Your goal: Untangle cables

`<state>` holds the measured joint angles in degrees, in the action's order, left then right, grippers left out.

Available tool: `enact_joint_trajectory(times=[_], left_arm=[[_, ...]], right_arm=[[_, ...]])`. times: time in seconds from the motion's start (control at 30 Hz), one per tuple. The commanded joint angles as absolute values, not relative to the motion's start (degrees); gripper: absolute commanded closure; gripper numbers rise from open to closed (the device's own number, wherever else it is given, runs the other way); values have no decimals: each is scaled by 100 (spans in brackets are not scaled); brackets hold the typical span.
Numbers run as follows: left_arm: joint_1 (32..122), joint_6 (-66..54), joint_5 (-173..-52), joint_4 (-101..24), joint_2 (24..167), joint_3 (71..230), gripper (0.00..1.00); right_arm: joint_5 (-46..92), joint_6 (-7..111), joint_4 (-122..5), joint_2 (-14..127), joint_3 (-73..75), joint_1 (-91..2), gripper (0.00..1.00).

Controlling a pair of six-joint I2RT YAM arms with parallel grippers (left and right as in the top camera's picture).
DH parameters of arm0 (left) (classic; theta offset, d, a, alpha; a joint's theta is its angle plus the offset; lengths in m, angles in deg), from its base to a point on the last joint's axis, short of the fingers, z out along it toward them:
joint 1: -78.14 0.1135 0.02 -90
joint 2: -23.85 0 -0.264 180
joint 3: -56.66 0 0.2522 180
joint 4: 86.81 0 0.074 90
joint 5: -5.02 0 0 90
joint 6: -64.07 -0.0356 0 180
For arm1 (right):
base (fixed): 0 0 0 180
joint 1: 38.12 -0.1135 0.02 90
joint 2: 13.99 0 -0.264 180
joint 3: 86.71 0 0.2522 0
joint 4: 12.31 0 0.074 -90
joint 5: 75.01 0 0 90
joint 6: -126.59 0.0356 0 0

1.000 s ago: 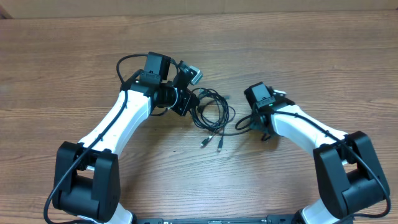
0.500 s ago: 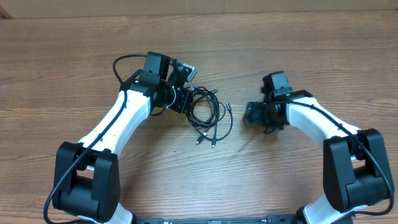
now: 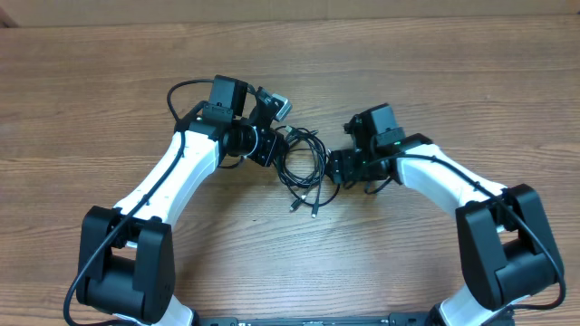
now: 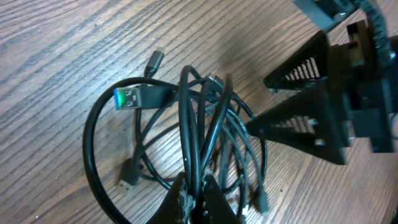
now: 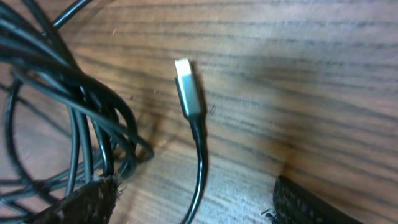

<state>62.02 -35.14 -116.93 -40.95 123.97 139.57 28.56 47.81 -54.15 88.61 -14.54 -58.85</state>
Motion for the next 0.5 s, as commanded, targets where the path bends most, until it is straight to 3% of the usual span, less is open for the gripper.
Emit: enact_joint_trajectory(times=[0.0,0.17,0.47], left_arm=[[6198,-3667,-11959,-4111,12286,14086,96],[6198,-3667,-11959,-4111,12286,14086,96],[6198,-3667,-11957,-4113,12286,14086,96]], right_arm=[[1748,5295,-5315,8890,-1309,-6128,21],[1166,5487,-5192,8890,-1353,-6283,21],[1955,5290,-5129,8890,-1405,-6283,16]])
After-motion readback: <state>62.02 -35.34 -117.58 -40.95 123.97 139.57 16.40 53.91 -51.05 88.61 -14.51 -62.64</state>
